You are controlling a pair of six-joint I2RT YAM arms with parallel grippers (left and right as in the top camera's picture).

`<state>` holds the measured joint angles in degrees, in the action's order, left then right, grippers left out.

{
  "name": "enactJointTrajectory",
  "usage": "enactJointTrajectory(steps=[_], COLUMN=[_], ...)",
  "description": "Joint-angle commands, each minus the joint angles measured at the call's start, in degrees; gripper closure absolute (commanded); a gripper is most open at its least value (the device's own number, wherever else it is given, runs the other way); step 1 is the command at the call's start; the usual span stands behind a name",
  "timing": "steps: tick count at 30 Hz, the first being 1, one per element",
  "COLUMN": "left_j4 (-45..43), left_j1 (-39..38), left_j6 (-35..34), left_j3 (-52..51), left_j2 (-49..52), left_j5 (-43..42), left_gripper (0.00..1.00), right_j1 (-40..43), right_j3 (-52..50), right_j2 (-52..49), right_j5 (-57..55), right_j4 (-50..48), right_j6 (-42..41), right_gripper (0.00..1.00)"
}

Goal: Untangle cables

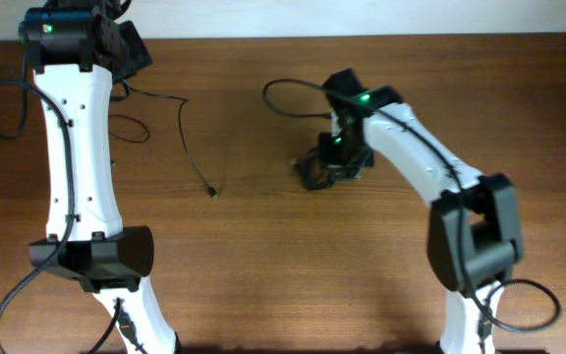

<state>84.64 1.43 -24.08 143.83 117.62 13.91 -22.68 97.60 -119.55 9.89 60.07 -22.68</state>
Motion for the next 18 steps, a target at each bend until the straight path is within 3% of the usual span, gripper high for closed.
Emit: enactJointTrajectory(steps=[1, 18], left_j4=[-0.02, 0.04], left_j1=[0.22, 0.24], left_j6=[-0.76, -0.72], left_j3=[-0.28, -0.28], left_j2=[0.24, 0.39], left_j5=[-1.36, -2.36], left_gripper=[1.0, 1.0], right_j1=[0.28, -3.19], right_j3=[0.28, 0.07], right_j2=[4.31, 3.45], right_j5=[-0.87, 4.5], right_j4=[0.42, -3.58], right_j6=[0.44, 2.51], right_gripper=[0.96, 0.96])
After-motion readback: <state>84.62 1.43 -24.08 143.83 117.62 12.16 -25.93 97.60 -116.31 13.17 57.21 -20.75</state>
